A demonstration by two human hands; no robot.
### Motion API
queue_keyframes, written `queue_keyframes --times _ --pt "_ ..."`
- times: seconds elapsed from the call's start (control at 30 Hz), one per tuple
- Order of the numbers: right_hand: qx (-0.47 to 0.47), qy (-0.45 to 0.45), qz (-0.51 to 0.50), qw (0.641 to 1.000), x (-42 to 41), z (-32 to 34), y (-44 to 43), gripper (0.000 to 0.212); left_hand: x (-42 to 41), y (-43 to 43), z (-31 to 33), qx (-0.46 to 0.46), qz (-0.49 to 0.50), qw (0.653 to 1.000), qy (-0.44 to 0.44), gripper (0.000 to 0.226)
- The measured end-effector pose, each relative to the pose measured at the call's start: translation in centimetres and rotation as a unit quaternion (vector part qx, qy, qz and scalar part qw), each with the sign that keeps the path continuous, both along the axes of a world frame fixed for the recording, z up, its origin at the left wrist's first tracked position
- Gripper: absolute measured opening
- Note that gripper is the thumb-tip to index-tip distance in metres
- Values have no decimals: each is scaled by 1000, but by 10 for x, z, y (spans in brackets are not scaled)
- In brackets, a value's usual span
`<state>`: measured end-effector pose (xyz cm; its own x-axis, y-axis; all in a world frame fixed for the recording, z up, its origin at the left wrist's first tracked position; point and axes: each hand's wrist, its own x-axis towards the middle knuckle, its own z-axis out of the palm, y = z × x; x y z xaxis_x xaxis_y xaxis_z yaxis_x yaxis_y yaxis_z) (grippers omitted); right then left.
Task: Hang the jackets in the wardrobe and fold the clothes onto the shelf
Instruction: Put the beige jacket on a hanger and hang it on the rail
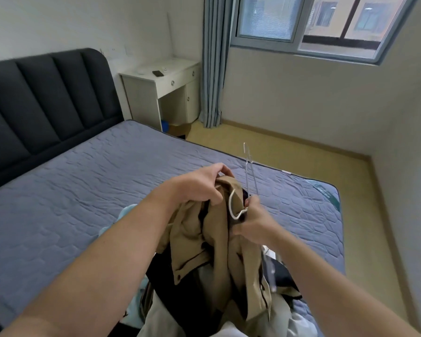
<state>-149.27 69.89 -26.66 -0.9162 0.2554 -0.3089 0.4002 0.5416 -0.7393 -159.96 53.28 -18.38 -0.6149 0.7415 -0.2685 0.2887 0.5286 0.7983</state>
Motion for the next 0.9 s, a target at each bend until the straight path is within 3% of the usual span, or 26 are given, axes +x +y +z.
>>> queue_keyframes --times 0.1,0.17,0.27,0.33,0.37,0.43,0.47,0.53,0.63,0.73,0.8,0.9 --pt "-12 59 -70 996 -1 5 3 32 -6 -5 -23 23 43 999 13 63" --pt "-57 86 -101 990 -3 15 9 28 -9 -8 -48 4 102 989 104 63" --pt "-58 118 -97 987 -8 35 12 29 -1 -14 -92 -65 262 934 235 64" --pt "-79 130 -89 984 -9 44 9 30 12 -18 -120 -93 377 888 245 61" --pt "-93 133 -93 982 -9 47 8 31 18 -21 -133 -98 434 869 214 58" --pt "-117 144 -116 976 -9 53 9 33 27 -27 -153 -111 541 830 73 56" --pt "-121 151 -127 973 -9 56 11 34 30 -30 -162 -126 565 815 -5 58" --pt "-108 160 -130 973 -10 61 16 36 34 -33 -176 -134 548 819 -104 56" --pt "-93 170 -102 976 -12 66 21 39 27 -28 -180 -48 542 817 -190 39" --pt "-76 192 -82 975 -18 70 23 41 15 -21 -160 149 557 746 -333 26" --pt "-51 206 -71 975 -23 75 25 39 1 -22 -141 234 529 723 -377 21" --pt "-39 213 -51 975 -34 87 28 37 -23 -30 -106 277 546 725 -316 24"
